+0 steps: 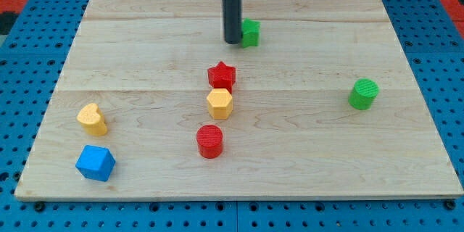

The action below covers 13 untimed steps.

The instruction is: Slide the yellow heart towards the line of the block

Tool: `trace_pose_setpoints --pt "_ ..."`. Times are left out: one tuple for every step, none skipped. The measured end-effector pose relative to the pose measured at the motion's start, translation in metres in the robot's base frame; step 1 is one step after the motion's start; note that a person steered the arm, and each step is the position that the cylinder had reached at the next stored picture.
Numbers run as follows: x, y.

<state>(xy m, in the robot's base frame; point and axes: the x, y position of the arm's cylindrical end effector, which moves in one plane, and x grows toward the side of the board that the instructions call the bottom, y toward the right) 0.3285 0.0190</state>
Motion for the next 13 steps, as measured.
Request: trace_pose_setpoints --pt "-0.006 0.057" --pt "-0.025 0.001" --pt "-0.012 -0.119" --pt "0.050 -0.249" --pt "0.112 -0.323" --pt "0.157 -0.284" --pt "0.212 -0.254" --pt "0.214 -0.239" --pt "0.186 -0.231" --pt "0.169 -0.199" --pt "0.192 -0.184" --pt "0.194 -0.150" --pt "0.151 -0.144"
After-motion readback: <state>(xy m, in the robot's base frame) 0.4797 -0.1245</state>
